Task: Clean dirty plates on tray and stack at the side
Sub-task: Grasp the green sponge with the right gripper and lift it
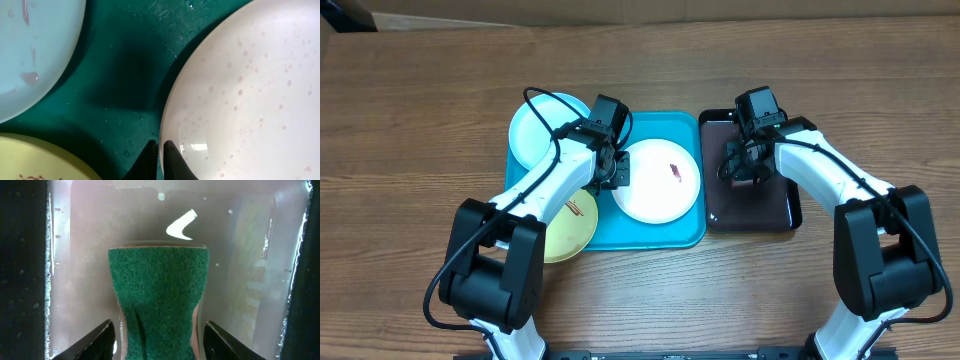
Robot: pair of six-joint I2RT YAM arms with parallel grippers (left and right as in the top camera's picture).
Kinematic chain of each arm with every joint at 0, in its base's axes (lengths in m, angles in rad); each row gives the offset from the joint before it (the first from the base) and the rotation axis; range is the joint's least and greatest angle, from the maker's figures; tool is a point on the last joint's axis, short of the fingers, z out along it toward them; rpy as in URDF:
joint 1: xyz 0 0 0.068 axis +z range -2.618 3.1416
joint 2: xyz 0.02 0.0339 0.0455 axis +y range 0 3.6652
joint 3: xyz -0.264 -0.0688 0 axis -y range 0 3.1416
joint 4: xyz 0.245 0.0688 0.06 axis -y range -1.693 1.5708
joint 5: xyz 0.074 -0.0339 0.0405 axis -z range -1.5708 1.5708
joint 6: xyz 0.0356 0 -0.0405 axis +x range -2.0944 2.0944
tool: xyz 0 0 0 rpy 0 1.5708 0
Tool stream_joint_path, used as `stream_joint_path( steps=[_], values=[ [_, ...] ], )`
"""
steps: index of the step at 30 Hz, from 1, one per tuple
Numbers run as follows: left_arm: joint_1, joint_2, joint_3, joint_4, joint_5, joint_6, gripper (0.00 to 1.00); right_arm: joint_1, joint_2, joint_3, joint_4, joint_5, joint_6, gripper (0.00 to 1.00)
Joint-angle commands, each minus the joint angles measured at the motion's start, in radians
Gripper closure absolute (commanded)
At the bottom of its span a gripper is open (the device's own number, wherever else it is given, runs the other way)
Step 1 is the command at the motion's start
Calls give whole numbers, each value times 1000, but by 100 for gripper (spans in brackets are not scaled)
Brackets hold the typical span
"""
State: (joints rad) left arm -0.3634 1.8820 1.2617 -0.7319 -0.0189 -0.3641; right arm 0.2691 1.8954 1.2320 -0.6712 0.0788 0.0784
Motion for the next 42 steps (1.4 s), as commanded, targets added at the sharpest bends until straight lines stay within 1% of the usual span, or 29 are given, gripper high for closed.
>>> stream_joint_path(
  steps=[1, 2, 6, 7, 10, 11, 13, 14, 15, 16, 17, 18, 19, 21, 22, 23, 24, 25, 30, 31, 32, 33, 34, 35, 38, 40, 42],
  values=[
    [-4, 14, -6, 3, 12, 13, 91, -1, 32, -5, 8, 10, 8, 48],
    [-4, 14, -6, 3, 12, 13, 91, -1, 34, -5, 8, 9, 8, 49],
    [-4, 14, -6, 3, 12, 13, 90, -1, 35, -5, 10, -10, 8, 48],
    [-4, 14, -6, 3, 12, 13, 88, -1, 35, -5, 10, -16, 8, 46],
    [-4, 14, -10, 0, 12, 13, 85, -1, 35, -5, 11, -20, 8, 45],
    [-4, 14, -11, -1, 12, 13, 84, -1, 35, -5, 12, -20, 8, 49],
    [-4, 14, -17, 0, 12, 13, 81, -1, 35, -5, 12, -20, 8, 80],
    [-4, 14, -18, 0, 12, 13, 80, -1, 35, -5, 12, -20, 8, 88],
    [-4, 14, -21, 0, 12, 13, 79, -1, 35, -5, 12, -20, 8, 91],
    [-4, 14, -23, 0, 12, 13, 78, -1, 35, -5, 12, -20, 8, 91],
    [-4, 14, -23, 0, 12, 13, 76, -1, 35, -4, 13, -20, 8, 87],
    [-4, 14, -23, 0, 12, 13, 73, -1, 35, -3, 13, -20, 8, 75],
    [-4, 14, -23, -1, 12, 13, 71, -1, 35, 0, 13, -20, 8, 71],
    [-4, 14, -23, -1, 12, 13, 69, -1, 35, 1, 19, -20, 7, 70],
    [-4, 14, -24, -1, 12, 13, 69, -1, 35, 1, 23, -20, 8, 71],
    [-4, 14, -25, 0, 11, 13, 69, -1, 35, 1, 24, -20, 7, 76],
    [-4, 14, -28, 2, 12, 12, 69, -1, 35, 1, 24, -20, 7, 89],
    [-4, 14, -32, 4, 12, 12, 69, -1, 35, 3, 23, -20, 7, 96],
    [-4, 14, -50, 11, 10, 12, 68, -1, 23, 53, -21, -20, 0, 96],
    [-4, 14, -50, 11, 10, 12, 68, -1, 18, 64, -37, -19, 0, 90],
    [-4, 14, -50, 13, 10, 12, 67, -1, 14, 70, -46, -18, 0, 77],
    [-4, 14, -50, 15, 11, 12, 67, -1, 11, 73, -53, -14, 0, 74],
    [-4, 14, -50, 17, 11, 12, 66, -1, 11, 73, -56, -11, 0, 81],
    [-4, 14, -50, 19, 11, 12, 66, -1, 11, 72, -59, -11, 0, 96],
    [-4, 14, -50, 23, 12, 11, 67, -1, 13, 70, -67, -12, 0, 96],
    [-4, 14, -50, 24, 10, 12, 70, -1, 11, 72, -69, -11, 0, 96],
    [-4, 14, -50, 26, 10, 12, 79, -1, 7, 83, -93, -9, 0, 96]
  ],
)
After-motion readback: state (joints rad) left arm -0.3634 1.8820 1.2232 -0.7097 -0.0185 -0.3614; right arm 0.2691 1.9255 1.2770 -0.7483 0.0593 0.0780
